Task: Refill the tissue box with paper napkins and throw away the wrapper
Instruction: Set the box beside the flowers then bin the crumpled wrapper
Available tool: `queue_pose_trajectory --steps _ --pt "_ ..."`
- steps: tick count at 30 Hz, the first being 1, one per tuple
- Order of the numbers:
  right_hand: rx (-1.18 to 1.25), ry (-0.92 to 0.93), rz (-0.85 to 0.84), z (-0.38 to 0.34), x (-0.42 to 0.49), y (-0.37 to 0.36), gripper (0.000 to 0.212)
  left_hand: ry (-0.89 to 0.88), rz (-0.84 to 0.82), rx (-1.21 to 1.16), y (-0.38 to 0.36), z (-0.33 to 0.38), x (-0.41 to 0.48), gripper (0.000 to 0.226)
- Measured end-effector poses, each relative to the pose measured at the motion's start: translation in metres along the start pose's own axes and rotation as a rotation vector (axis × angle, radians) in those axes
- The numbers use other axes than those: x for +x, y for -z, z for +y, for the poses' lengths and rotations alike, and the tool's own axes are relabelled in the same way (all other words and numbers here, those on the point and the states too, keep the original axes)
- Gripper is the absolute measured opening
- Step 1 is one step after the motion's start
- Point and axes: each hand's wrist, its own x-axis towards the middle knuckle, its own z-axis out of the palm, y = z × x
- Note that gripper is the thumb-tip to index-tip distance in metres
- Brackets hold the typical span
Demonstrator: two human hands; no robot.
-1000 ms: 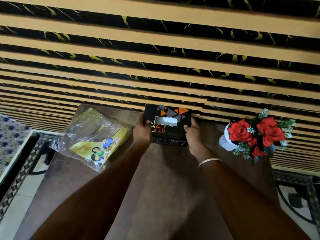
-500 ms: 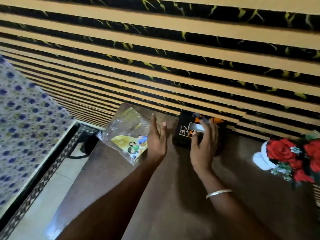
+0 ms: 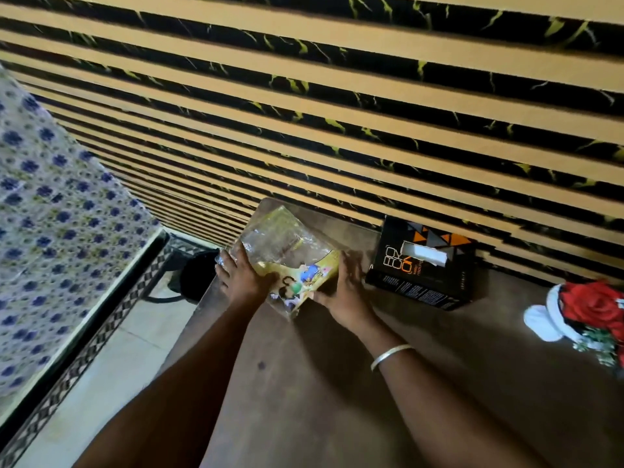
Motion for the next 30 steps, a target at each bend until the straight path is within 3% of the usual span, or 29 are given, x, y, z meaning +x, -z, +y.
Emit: queue_pose_trajectory --steps 6,9,13,17,21,25,30 --pt "-0.044 -0.11 -0.068 -0.018 0.046 -0.024 0.129 0.01 -0.258 0.194 0.004 0.007 0.049 0.133" --pt "-0.129 -0.111 -0.073 -0.022 0.061 -0.04 0.124 -0.053 -0.283 0.272 0.004 0.016 0.056 0.129" --pt "-0.106 -0.103 -0.054 -0.038 0.065 -0.052 0.117 -0.283 -0.336 0.412 -0.005 0.026 0.057 0.102" --pt "-0.091 -0.043 -0.06 -0.053 0.071 -0.064 0.115 -0.423 -0.338 0.325 -0.016 0.023 0.06 0.066" --pt "-0.173 -0.051 -0.029 -0.057 0.065 -0.071 0.095 -0.517 -0.35 0.255 -0.013 0.02 0.051 0.038" --pt "-0.198 -0.015 0.003 -0.059 0.041 -0.065 0.078 -0.526 -0.403 0.18 0.0 0.006 0.028 0.031" --pt "-0.189 0.073 0.03 -0.068 0.002 -0.061 0.08 -0.499 -0.277 0.118 0.021 -0.009 -0.013 0.027"
